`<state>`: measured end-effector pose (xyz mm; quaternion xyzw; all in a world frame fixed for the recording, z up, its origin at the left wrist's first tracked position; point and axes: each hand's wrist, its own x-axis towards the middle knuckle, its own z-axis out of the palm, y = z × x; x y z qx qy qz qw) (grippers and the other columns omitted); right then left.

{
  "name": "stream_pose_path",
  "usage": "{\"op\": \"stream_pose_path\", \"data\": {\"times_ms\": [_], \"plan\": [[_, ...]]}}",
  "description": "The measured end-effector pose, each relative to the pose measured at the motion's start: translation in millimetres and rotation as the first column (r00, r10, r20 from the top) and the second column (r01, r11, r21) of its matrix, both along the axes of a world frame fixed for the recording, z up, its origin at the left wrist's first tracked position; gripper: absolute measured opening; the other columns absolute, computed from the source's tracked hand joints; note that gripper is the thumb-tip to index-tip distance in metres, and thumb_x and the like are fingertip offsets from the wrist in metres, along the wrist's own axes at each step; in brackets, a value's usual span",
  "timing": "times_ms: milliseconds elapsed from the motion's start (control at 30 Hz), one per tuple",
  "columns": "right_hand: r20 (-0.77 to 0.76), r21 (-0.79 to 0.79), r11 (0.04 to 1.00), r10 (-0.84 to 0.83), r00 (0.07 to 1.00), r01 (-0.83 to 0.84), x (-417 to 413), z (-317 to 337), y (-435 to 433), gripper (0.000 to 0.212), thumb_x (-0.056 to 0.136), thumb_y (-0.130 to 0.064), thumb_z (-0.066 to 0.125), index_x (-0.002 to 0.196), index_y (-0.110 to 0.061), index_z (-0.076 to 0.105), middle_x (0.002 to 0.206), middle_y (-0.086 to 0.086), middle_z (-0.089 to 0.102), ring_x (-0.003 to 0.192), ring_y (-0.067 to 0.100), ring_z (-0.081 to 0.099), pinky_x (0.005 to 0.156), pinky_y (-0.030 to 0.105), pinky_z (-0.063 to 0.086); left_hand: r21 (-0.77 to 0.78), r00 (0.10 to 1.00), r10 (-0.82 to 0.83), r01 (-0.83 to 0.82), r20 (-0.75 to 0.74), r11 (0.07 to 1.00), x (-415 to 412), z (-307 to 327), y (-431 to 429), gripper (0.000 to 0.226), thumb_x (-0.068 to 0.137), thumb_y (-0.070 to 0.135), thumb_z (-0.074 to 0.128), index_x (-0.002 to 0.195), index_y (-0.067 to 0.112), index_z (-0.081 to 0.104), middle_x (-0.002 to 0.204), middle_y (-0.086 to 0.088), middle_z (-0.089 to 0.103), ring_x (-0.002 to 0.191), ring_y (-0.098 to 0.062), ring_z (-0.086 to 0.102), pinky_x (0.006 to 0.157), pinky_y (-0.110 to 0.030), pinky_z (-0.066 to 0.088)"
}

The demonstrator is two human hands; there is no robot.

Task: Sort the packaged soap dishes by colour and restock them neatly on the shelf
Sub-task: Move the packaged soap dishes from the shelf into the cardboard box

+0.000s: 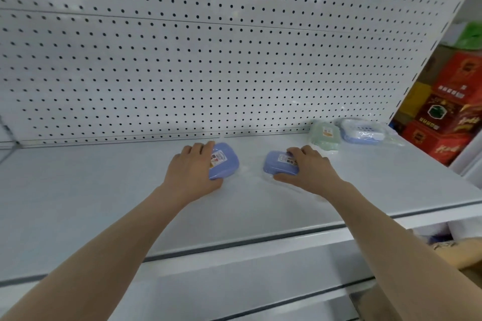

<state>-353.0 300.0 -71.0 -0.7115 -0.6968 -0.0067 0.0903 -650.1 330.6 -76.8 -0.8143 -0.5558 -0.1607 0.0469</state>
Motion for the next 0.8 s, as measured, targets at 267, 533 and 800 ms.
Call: {"op": "stream_pose_path", "data": {"times_ms": [267, 533, 800], "plan": [[-0.003, 0.218, 0.970, -0.109, 0.994, 0.107, -45, -4, -81, 0.080, 0.071, -0.076, 0.060, 0.133, -0.026, 0.050, 0.114, 0.004, 0.057, 0.103, 0.028, 0.056, 0.087, 0.039, 0.041, 0.101, 0.993, -0.097, 0.090, 0.065, 0.991, -42, 8, -73, 0.084, 0.073, 0.048, 0.069, 0.144, 0.016, 0.036, 0.129, -0.003, 0.051, 0.103, -0.030, 0.053, 0.078, -0.037, 0.049], [0.035, 0.314, 0.949, -0.049, 0.998, 0.035, -67, -5, -156, 0.079, 0.069, -0.077, 0.060, 0.128, -0.024, 0.055, 0.104, 0.003, 0.065, 0.094, 0.029, 0.059, 0.078, 0.039, 0.042, 0.124, 0.991, -0.077, 0.063, 0.112, 0.990, -59, 12, -160, 0.083, 0.073, 0.050, 0.069, 0.144, 0.019, 0.037, 0.130, -0.001, 0.050, 0.105, -0.028, 0.054, 0.079, -0.037, 0.049], [0.057, 0.358, 0.925, 0.115, 0.992, -0.128, -73, -14, -240, 0.081, 0.069, -0.079, 0.044, 0.120, -0.019, 0.061, 0.094, 0.005, 0.066, 0.084, 0.032, 0.061, 0.071, 0.042, 0.048, 0.130, 0.983, 0.008, -0.032, 0.185, 0.991, -63, -13, -278, 0.079, 0.068, 0.039, 0.078, 0.136, 0.011, 0.049, 0.122, -0.006, 0.059, 0.097, -0.032, 0.061, 0.076, -0.038, 0.051]]}}
